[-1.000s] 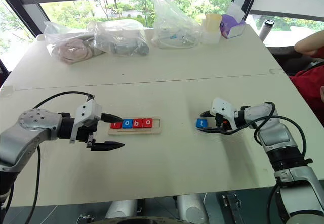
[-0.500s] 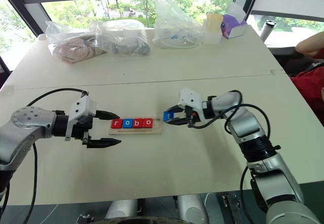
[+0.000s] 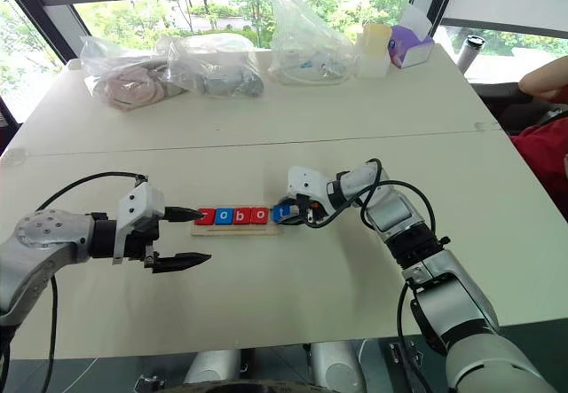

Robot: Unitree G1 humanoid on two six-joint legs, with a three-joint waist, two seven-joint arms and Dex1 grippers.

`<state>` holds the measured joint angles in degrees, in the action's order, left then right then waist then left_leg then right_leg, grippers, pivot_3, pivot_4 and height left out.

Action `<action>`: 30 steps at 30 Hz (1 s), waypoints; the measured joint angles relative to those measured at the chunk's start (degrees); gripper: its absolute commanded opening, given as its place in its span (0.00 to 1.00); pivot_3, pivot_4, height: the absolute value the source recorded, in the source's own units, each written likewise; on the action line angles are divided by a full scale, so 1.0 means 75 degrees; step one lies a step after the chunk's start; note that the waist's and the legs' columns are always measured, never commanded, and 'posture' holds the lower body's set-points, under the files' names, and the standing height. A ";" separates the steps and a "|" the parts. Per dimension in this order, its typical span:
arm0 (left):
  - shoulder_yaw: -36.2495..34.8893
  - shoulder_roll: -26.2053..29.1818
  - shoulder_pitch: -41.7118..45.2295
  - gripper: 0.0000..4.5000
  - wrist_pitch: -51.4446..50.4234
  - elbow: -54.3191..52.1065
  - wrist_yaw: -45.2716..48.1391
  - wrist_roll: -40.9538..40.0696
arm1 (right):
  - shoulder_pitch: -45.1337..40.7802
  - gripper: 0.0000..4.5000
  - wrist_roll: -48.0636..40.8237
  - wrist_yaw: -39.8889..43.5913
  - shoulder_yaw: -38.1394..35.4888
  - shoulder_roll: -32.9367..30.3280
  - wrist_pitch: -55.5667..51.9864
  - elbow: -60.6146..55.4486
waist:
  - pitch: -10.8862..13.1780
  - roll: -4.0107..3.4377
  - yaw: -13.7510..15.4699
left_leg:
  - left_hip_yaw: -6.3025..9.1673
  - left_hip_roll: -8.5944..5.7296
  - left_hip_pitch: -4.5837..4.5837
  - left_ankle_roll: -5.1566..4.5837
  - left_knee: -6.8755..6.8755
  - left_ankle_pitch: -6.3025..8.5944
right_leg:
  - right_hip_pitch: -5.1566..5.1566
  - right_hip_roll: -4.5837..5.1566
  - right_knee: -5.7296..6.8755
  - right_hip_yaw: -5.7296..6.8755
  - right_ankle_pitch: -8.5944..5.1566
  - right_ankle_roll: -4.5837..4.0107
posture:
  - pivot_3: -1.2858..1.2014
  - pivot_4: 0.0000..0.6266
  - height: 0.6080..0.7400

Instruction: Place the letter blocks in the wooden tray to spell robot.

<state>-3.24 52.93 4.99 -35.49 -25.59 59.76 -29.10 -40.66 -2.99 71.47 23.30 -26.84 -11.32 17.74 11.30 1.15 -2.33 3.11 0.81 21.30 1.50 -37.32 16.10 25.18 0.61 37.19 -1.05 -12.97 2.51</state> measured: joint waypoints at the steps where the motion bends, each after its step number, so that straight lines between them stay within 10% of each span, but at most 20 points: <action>1: -0.0001 -0.0001 0.0000 1.00 -0.0008 -0.0012 -0.0028 -0.0023 | 0.0000 0.27 0.0015 0.0008 0.0004 0.0004 0.0004 0.0000 | 0.0000 0.0000 -0.0003 | -0.0002 0.0000 0.0000 0.0000 -0.0001 0.0000 | 0.0000 0.0001 0.0000 0.0000 0.0000 0.0000 | 0.52 0.24 1.00; 26: 0.0228 -0.0324 0.0352 1.00 0.0099 0.0183 -0.0247 0.0166 | 0.0000 0.27 0.0239 -0.0219 0.0004 0.0568 -0.0124 0.0000 | -0.0001 0.0000 -0.0019 | -0.0002 0.0000 -0.0001 0.0001 0.0000 -0.0001 | 0.0000 -0.0001 0.0002 0.0001 0.0001 -0.0001 | 0.52 0.24 1.00; 30: 0.0230 -0.0336 0.0351 1.00 0.0120 0.0189 -0.0332 0.0196 | 0.0000 0.69 0.0239 -0.0310 0.0001 0.0624 -0.0168 0.0006 | -0.0001 0.0000 -0.0017 | -0.0002 0.0000 -0.0001 0.0002 0.0000 -0.0001 | 0.0000 0.0000 0.0002 0.0001 0.0002 -0.0001 | 0.52 0.24 1.00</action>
<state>-1.52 50.40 7.62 -34.58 -24.18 57.26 -27.62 -40.66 -1.20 69.14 23.31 -22.16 -12.58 17.79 11.29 1.15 -2.47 3.09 0.81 21.29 1.51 -37.32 16.09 25.18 0.60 37.20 -1.04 -12.96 2.51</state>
